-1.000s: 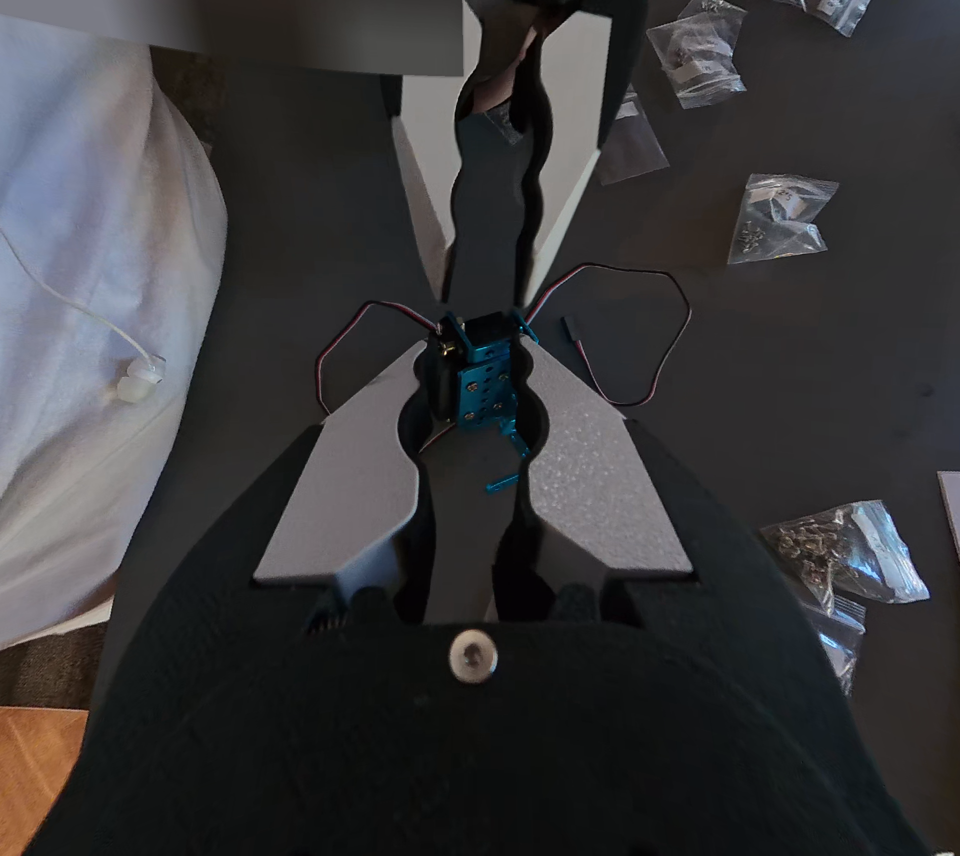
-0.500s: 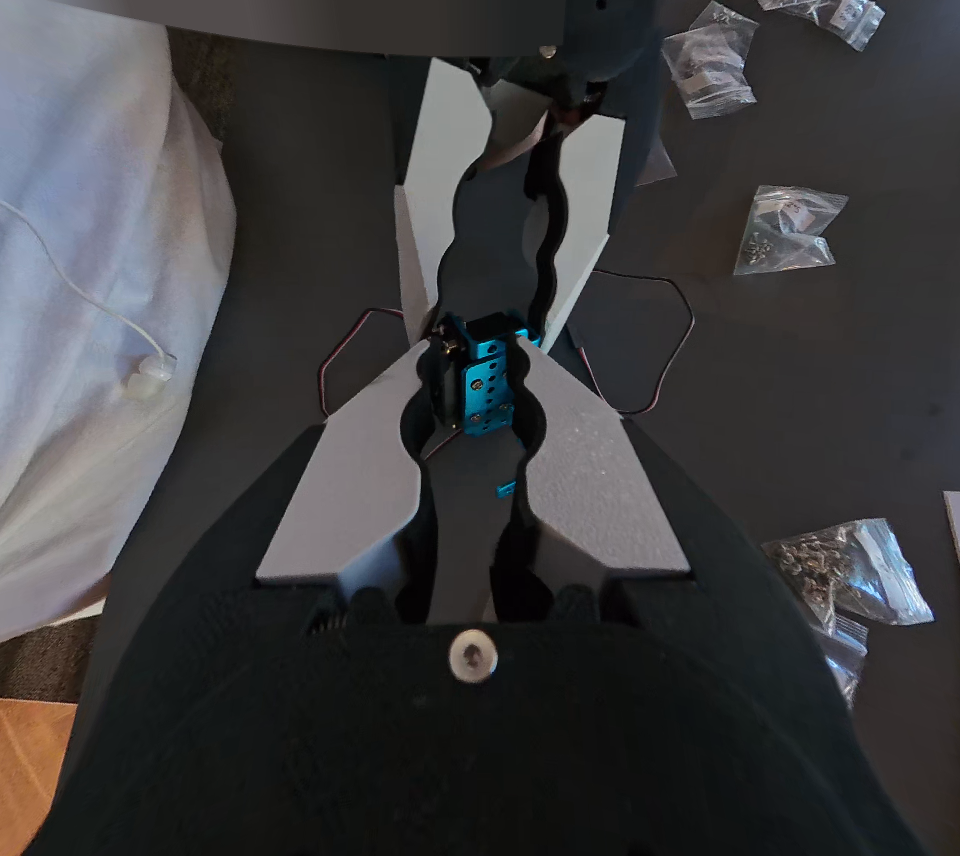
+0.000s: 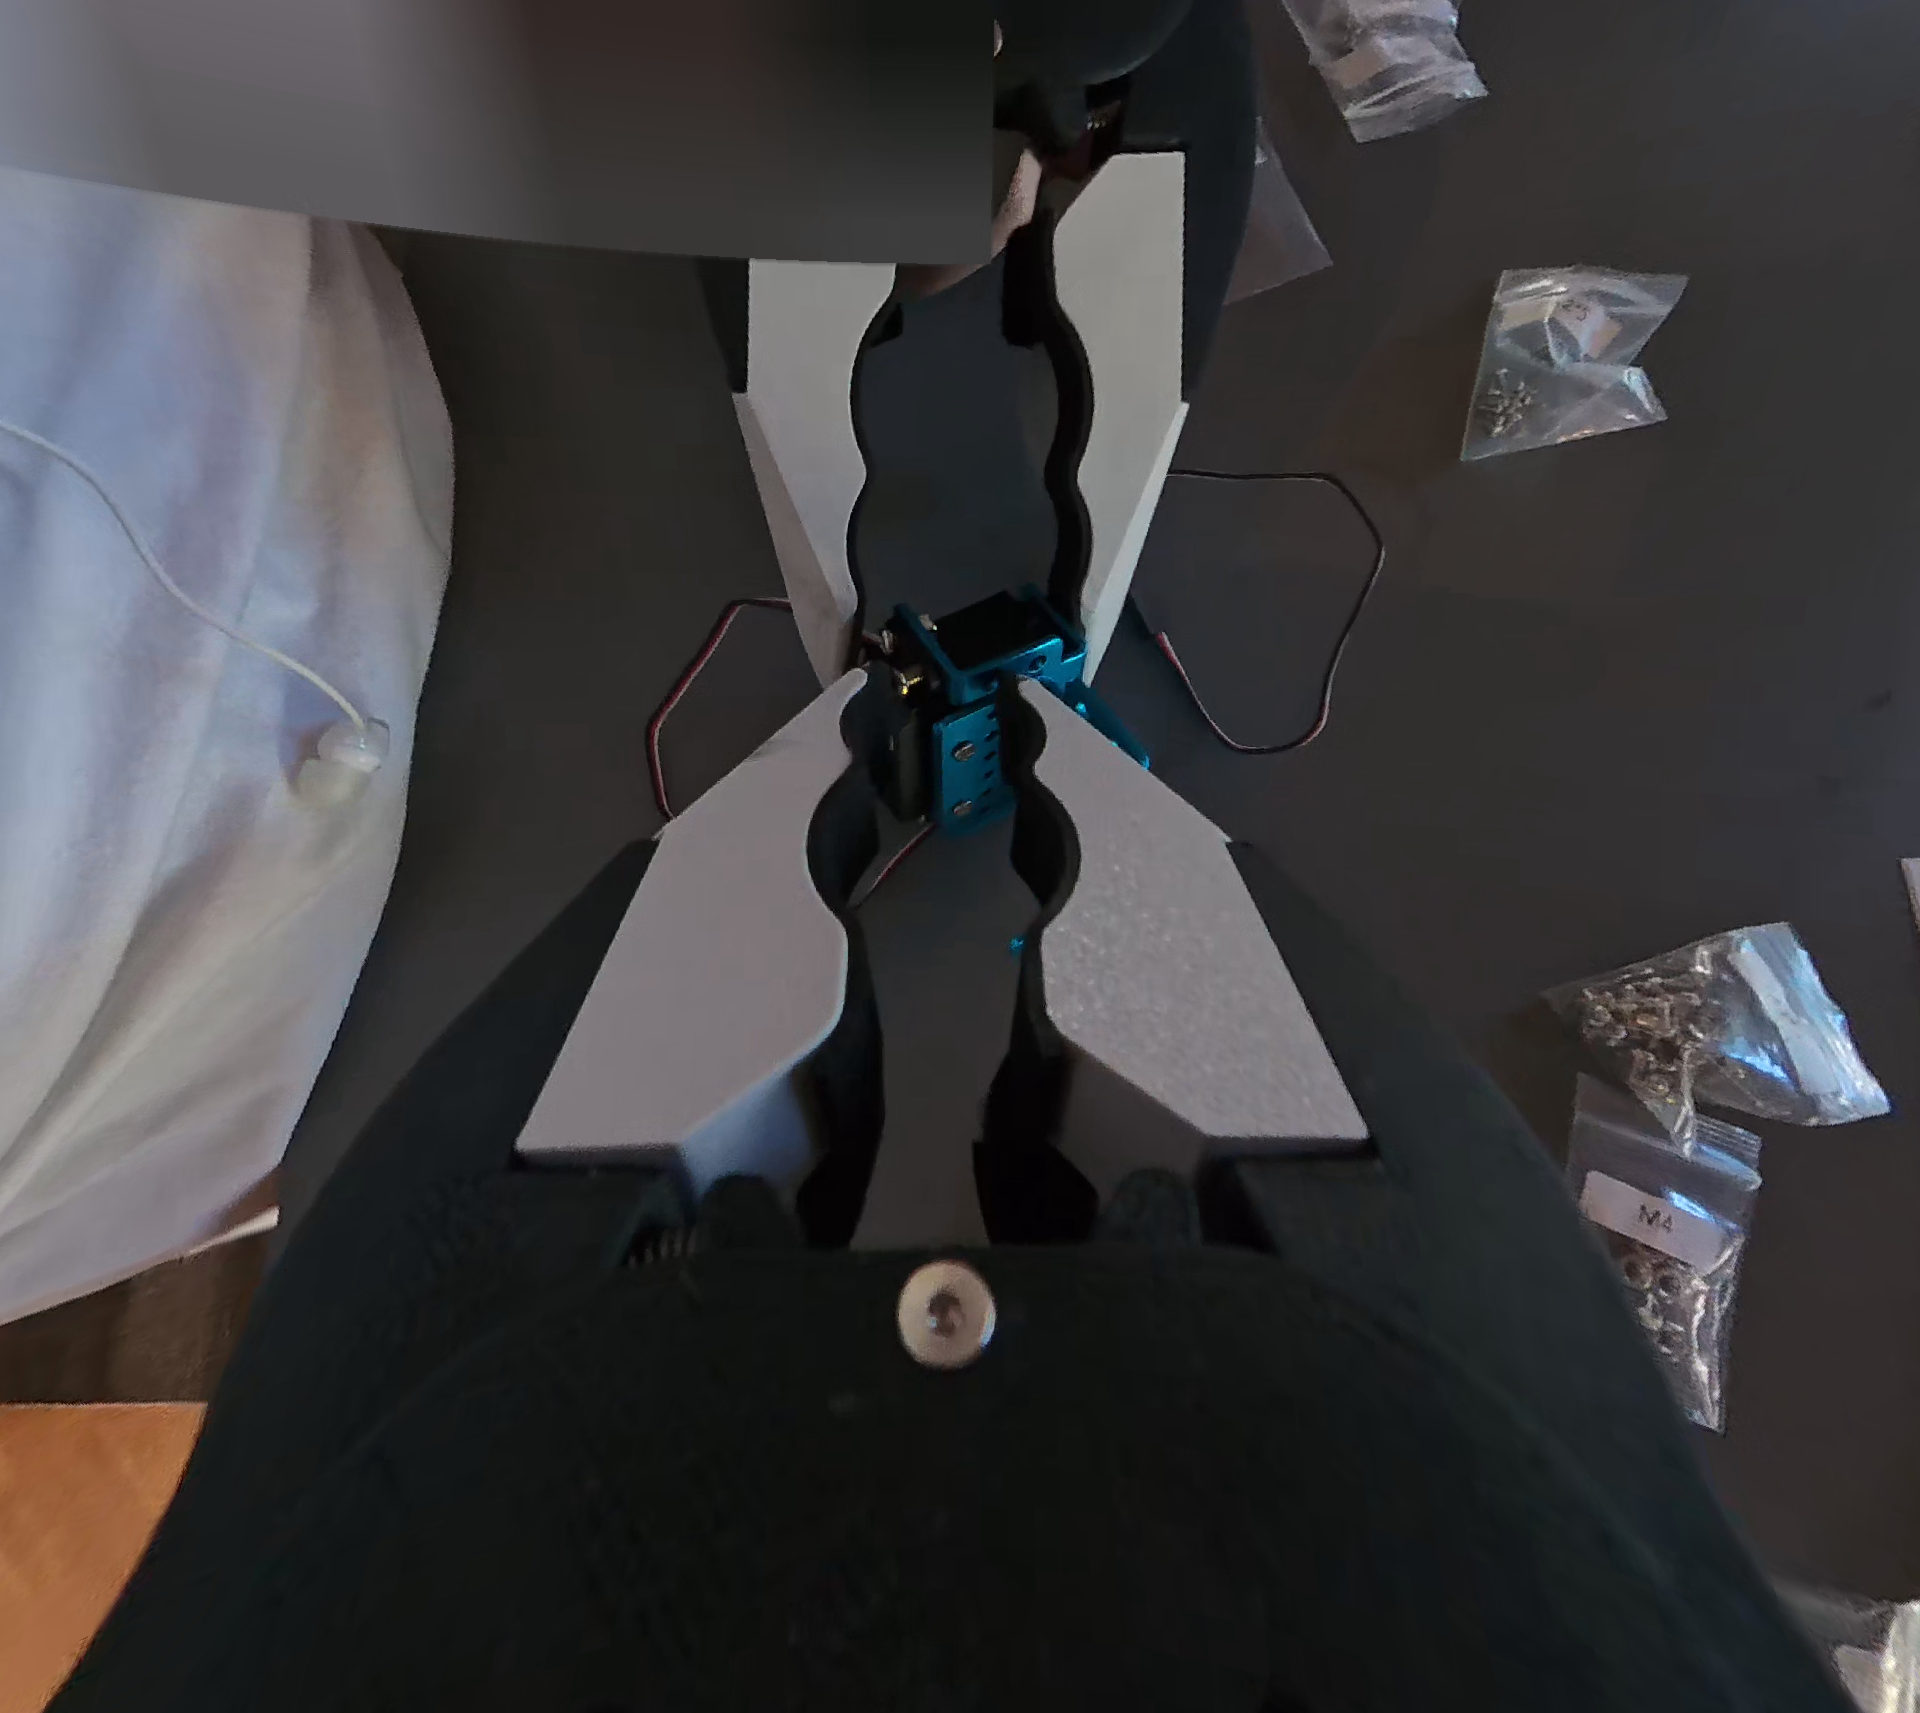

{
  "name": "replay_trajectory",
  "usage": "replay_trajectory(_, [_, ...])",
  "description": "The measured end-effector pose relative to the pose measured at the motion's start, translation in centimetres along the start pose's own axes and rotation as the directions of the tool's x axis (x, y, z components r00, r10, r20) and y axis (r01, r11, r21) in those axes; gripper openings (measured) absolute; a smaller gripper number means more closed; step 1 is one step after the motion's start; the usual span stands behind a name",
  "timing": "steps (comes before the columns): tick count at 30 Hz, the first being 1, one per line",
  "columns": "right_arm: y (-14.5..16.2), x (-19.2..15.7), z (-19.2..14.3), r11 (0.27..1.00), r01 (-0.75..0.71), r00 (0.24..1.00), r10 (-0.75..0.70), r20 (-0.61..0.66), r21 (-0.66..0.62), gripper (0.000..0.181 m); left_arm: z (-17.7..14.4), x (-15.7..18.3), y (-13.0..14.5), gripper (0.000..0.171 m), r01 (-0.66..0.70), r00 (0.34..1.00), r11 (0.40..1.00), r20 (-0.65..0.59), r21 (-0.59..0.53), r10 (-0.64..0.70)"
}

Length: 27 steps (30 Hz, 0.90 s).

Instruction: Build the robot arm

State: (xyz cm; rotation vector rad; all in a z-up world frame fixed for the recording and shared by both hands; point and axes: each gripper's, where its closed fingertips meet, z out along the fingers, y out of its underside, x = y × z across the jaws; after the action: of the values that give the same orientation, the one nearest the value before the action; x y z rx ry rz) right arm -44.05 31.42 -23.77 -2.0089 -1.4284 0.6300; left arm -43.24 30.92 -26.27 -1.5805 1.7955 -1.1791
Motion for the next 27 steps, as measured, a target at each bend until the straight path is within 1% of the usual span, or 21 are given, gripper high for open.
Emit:
replay_trajectory(4, [0.0,-0.4,0.1,0.984,0.176,0.984,-0.176,-0.008,-0.018,0.021,0.1,0.2,0.1,0.049,-0.041,0.999,0.999,0.014,-0.013,0.041])
replay_trajectory(5, [0.0,-0.3,0.1,0.987,0.161,0.987,-0.161,0.001,-0.023,0.020,0.1,0.1,0.1,0.049,-0.044,0.999,0.999,0.022,-0.015,0.044])
replay_trajectory(8, [0.0,-0.2,0.1,0.998,0.054,0.998,-0.053,0.039,-0.025,0.021,0.1,0.1,0.0,0.049,-0.024,0.999,1.000,0.027,-0.006,0.024])
replay_trajectory(11, [0.2,0.0,-0.1,0.998,0.061,0.998,-0.060,0.022,-0.022,0.022,0.2,0.0,-0.1,0.049,0.015,1.000,1.000,0.019,-0.001,-0.015])
replay_trajectory(16, [0.4,0.2,0.0,0.999,0.049,0.999,-0.049,-0.016,-0.005,0.027,0.0,0.3,-0.5,0.054,0.113,0.992,0.993,-0.061,0.019,-0.111])
replay_trajectory(19, [0.4,0.4,-0.1,0.999,0.040,0.999,-0.040,-0.031,0.009,0.028,-0.7,0.3,-0.6,0.054,0.151,0.983,0.988,-0.106,0.030,-0.147])
replay_trajectory(20, [0.5,0.4,-0.1,0.999,0.035,0.999,-0.035,-0.039,0.012,0.028,-1.1,0.2,-0.7,0.051,0.170,0.979,0.985,-0.122,0.034,-0.165])
replay_trajectory(22, [0.6,0.6,-0.2,0.999,0.031,0.998,-0.030,-0.059,0.016,0.029,-2.2,-0.6,-1.1,0.040,0.227,0.966,0.971,-0.138,0.068,-0.216])
replay_trajectory(24, [0.7,0.6,-0.2,0.999,0.021,0.997,-0.019,-0.070,0.029,0.030,-3.0,-1.8,-1.5,0.033,0.311,0.943,0.945,-0.161,0.106,-0.292])
replay_trajectory(27, [0.7,0.7,-0.2,0.998,-0.010,0.996,0.016,-0.093,0.061,0.037,-2.9,-3.0,-1.4,0.029,0.456,0.876,0.886,-0.213,0.077,-0.433])
